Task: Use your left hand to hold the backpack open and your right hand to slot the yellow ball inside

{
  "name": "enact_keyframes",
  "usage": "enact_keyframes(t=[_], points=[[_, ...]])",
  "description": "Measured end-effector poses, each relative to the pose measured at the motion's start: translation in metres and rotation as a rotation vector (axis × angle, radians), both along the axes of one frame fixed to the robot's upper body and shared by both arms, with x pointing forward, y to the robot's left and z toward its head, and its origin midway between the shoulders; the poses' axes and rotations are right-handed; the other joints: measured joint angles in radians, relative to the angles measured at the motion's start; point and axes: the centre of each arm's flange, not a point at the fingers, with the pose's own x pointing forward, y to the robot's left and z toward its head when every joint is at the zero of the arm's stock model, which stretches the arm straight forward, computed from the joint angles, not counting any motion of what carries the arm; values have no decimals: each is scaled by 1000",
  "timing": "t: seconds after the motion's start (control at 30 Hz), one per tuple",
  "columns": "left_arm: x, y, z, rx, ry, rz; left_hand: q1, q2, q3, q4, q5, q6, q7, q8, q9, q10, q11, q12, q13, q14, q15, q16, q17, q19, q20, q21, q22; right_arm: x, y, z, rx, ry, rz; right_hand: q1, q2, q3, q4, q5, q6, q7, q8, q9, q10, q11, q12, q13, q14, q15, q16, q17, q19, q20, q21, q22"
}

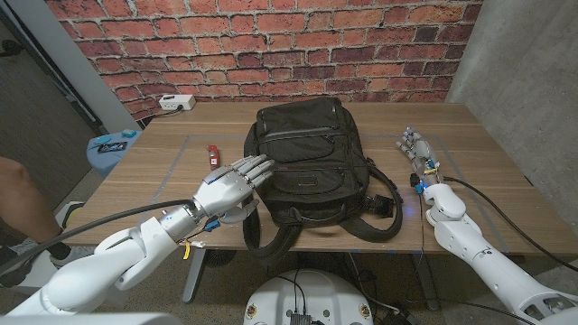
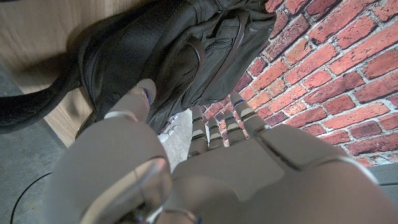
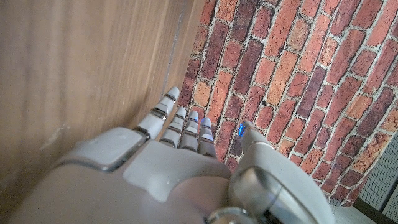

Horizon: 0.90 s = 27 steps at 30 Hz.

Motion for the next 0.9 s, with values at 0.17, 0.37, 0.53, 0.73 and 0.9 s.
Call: enact_keyframes(t=[0.17,0.37,0.53,0.73,0.9], points=[[3,1,-2,-8,-17,-3,10,-5,0,0,0,0,0,1,6,7,4,0,5,3,0,0,0,0,0,0,0,0,-1,-3,6,2,1,0,0,-4,4,0,0,0,0,0,0,0,0,0,0,0,0,0,0,0,0,0],[6,-1,-6,-18,-18,-9,14,-9,0,0,0,0,0,9,11,7,4,0,5,7,3,0,0,0,0,0,0,1,-2,-4,10,1,3,0,0,-4,4,0,0,0,0,0,0,0,0,0,0,0,0,0,0,0,0,0],[8,-3,-9,-27,-12,-11,14,-9,-5,4,0,-4,4,13,16,7,4,0,6,7,3,0,4,0,0,0,4,0,-4,-4,12,0,4,0,0,-4,4,0,0,0,0,0,0,0,0,0,0,0,0,0,0,0,0,0],[9,-7,-11,-30,-7,-20,4,-19,-9,9,0,-4,4,17,21,7,4,0,9,7,3,0,5,0,0,0,5,0,-5,-5,14,-1,6,0,0,-4,4,0,0,0,0,0,0,0,0,0,0,0,0,0,0,0,0,0],[11,-10,-11,-35,-4,-25,-1,-24,-19,18,-7,-4,4,24,25,7,4,0,9,7,3,0,7,0,0,0,5,1,-5,-7,16,0,8,0,0,-4,4,0,0,0,0,0,0,0,0,0,0,0,0,0,0,0,0,0]])
